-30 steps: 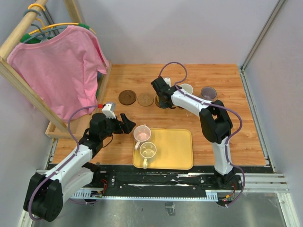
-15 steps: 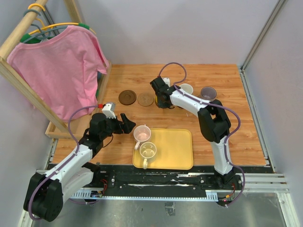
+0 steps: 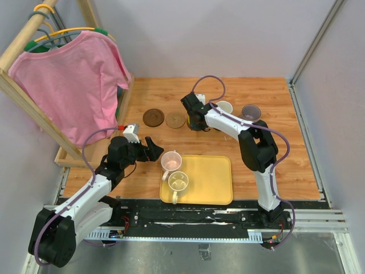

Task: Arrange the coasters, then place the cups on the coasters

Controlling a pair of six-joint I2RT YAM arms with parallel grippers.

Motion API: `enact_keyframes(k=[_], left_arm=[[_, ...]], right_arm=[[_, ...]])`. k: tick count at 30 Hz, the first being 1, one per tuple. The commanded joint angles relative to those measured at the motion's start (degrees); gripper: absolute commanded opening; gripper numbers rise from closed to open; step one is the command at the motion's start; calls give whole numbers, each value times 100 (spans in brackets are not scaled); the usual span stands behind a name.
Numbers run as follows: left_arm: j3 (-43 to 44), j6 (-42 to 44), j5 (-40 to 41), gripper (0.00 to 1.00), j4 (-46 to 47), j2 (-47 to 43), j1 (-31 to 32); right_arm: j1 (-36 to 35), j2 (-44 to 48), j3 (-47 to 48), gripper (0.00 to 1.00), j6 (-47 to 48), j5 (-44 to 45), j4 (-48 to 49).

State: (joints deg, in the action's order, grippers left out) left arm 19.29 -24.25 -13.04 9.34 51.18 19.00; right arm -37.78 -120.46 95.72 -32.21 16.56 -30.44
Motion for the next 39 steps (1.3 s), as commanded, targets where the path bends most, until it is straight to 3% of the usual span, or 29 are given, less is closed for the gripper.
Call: enact_keyframes(k=[1,5,7,13,16,39], left_arm=[[112,60,-74,97,190,-29,45],[104,42,-80,97,172,-46,47],[97,34,-91,97,180,-58,50],[97,15,-101,97,162,-97,48],[89,12,-91,97,155,-116,48],[76,-44,-99,97,105,-289,49]], right_arm=[[139,97,170,1,-160,346,-66],[140,117,148,1,-219,405,-122],[144,107,169,8,-199,371,-139],[140,143,136,49,-217,287,-164],[139,167,106,60,-204,255,-164],[-85,447,-173,62,-176,-136,-95]])
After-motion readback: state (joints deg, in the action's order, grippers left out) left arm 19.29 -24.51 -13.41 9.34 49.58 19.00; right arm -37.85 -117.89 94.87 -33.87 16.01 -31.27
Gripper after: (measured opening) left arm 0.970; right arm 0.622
